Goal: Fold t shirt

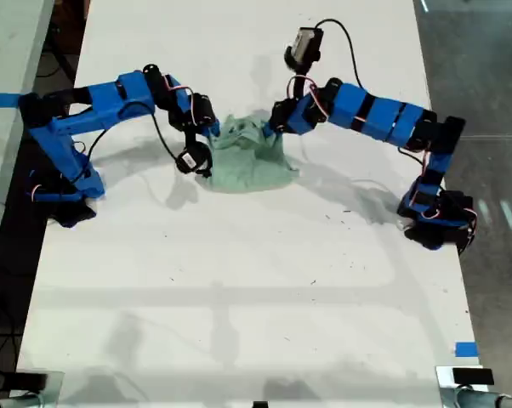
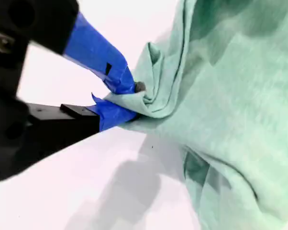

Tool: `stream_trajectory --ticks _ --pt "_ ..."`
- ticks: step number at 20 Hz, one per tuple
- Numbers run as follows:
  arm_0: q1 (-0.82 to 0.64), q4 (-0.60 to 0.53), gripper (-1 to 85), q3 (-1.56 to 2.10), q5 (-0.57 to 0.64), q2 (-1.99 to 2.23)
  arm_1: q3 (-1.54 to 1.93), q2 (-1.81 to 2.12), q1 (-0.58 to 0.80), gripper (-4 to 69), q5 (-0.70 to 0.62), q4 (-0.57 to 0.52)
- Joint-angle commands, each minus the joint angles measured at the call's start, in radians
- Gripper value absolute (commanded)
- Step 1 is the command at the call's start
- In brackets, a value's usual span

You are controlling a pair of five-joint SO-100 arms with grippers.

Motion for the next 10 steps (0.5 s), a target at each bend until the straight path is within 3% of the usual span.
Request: stream_trajectory --ticks 1,2,3,4,6,10 --pt "-0.066 -0.031 0.0 -0.183 0.029 -0.196 -0.049 -0.144 0.086 -1.8 -0.021 -0.058" --pt "-0.078 -0.018 0.9 -0.222 0.04 -0.256 -0.061 -0.204 0.101 -1.9 -0.02 -0.06" --pt "-0.081 0.023 6.2 -0.259 0.041 -0.284 -0.084 -0.244 0.103 2.7 -0.026 -0.049" --pt "-0.084 0.083 10.9 -0.301 0.046 -0.295 -0.11 -0.258 0.095 30.9 -0.049 -0.012" --pt "-0.086 0.195 24.2 -0.399 0.1 -0.281 -0.117 -0.216 0.089 41.4 -0.064 0.057" --pt "-0.078 0.426 25.5 -0.603 0.086 -0.144 -0.121 -0.002 0.097 44.8 -0.069 0.221"
